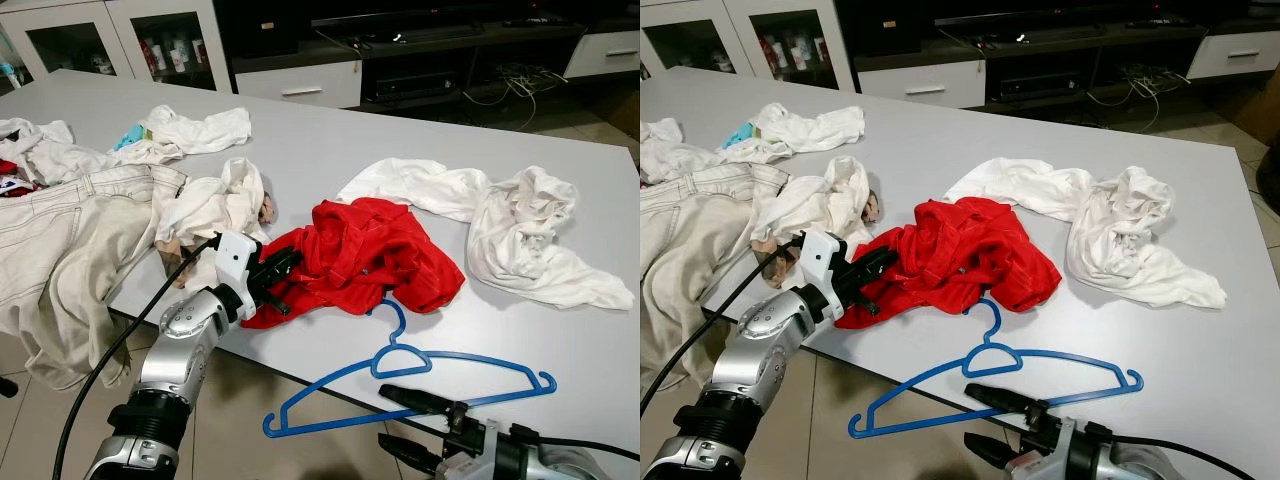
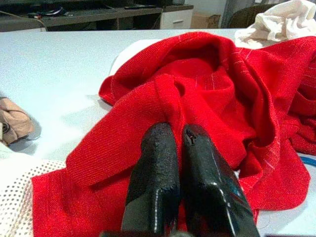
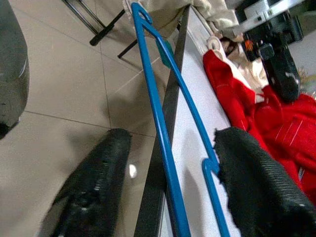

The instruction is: Hang hanger

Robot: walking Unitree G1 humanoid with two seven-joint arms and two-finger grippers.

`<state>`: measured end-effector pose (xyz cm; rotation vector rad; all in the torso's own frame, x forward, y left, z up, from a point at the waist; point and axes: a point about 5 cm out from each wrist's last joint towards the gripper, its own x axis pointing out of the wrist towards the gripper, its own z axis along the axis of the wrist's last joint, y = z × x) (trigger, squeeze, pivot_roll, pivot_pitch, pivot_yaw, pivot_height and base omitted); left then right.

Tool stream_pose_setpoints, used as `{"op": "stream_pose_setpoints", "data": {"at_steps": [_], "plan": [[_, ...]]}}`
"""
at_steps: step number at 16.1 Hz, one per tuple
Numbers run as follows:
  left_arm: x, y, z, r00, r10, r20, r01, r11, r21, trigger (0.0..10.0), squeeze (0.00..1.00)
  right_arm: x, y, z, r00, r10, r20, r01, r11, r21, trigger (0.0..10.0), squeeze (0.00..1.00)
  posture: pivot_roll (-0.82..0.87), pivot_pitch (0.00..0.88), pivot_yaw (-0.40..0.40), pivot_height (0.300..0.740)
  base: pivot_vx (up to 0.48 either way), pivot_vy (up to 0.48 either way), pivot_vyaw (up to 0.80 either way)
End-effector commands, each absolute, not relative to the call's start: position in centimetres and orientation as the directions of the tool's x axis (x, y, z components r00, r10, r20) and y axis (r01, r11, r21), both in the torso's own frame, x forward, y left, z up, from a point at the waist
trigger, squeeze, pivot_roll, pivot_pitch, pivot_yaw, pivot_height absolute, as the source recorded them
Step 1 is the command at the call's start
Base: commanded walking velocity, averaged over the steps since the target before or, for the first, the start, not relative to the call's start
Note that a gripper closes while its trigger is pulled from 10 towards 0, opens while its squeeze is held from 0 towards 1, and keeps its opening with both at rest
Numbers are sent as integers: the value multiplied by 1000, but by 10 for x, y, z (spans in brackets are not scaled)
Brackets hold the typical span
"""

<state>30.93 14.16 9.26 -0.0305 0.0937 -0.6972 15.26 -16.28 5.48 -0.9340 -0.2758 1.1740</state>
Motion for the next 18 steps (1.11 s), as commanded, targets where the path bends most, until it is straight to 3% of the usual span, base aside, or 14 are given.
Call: {"op": "stream_pose_setpoints", "data": {"at_steps": [1, 2, 3, 4, 5, 6, 8, 9, 10, 13, 15, 17, 18], "plan": [[309, 142, 95, 759, -646, -80, 645, 763, -43, 10000, 0, 155, -163, 53, 405, 870, -281, -643, 53, -764, 3961, 0, -102, 0, 100, 740, 0, 0, 0], [309, 142, 95, 759, -646, -80, 644, 763, -43, 10000, 0, 156, -163, 53, 409, 866, -288, -629, 39, -776, 4902, 0, -102, 0, 99, 740, 0, 0, 0], [309, 142, 95, 760, -645, -80, 644, 764, -44, 10000, 0, 159, -164, 52, 420, 860, -292, -607, 27, -794, 7569, 0, -101, 0, 99, 740, 0, 0, 0], [309, 142, 95, 760, -645, -80, 644, 764, -44, 10000, 0, 162, -165, 53, 428, 856, -291, -583, 16, -812, 8706, 0, -102, 0, 99, 740, 0, 0, 0], [309, 142, 95, 760, -646, -80, 644, 764, -44, 10000, 0, 163, -165, 52, 432, 852, -295, -570, 5, -822, 8431, 0, -102, 0, 100, 740, 0, 0, 0], [309, 142, 95, 759, -646, -80, 645, 763, -44, 10000, 0, 164, -165, 50, 438, 845, -307, -552, -17, -834, 7451, 0, -102, 0, 99, 740, 0, 0, 0], [309, 141, 95, 759, -646, -80, 645, 763, -45, 10000, 0, 164, -166, 46, 436, 841, -321, -539, -41, -841, 7529, 0, -101, 0, 99, 740, 0, 0, 0], [309, 141, 95, 759, -646, -80, 645, 763, -45, 10000, 0, 164, -166, 46, 437, 839, -325, -532, -51, -845, 8941, 0, -100, 0, 99, 740, 0, 0, 0], [309, 141, 95, 759, -646, -80, 645, 763, -45, 10000, 0, 165, -166, 45, 441, 837, -324, -526, -52, -849, 9529, 0, -100, 0, 99, 740, 0, 0, 0], [309, 141, 95, 759, -646, -79, 645, 763, -46, 10000, 0, 171, -166, 48, 460, 836, -300, -509, -29, -860, 9804, 0, -100, 0, 99, 740, 0, 0, 0], [310, 140, 95, 758, -648, -79, 646, 762, -47, 10000, 0, 174, -163, 52, 462, 845, -269, -482, -15, -876, 8510, 0, -100, 0, 99, 740, 0, 0, 0], [309, 139, 95, 758, -648, -78, 646, 762, -48, 10000, 0, 177, -159, 54, 458, 852, -253, -464, -14, -886, 5294, 0, -100, 0, 99, 740, 0, 0, 0], [309, 139, 95, 758, -648, -78, 646, 762, -49, 10000, 0, 177, -159, 54, 457, 853, -253, -464, -14, -886, 4706, 0, -100, 0, 99, 740, 0, 0, 0]]}}
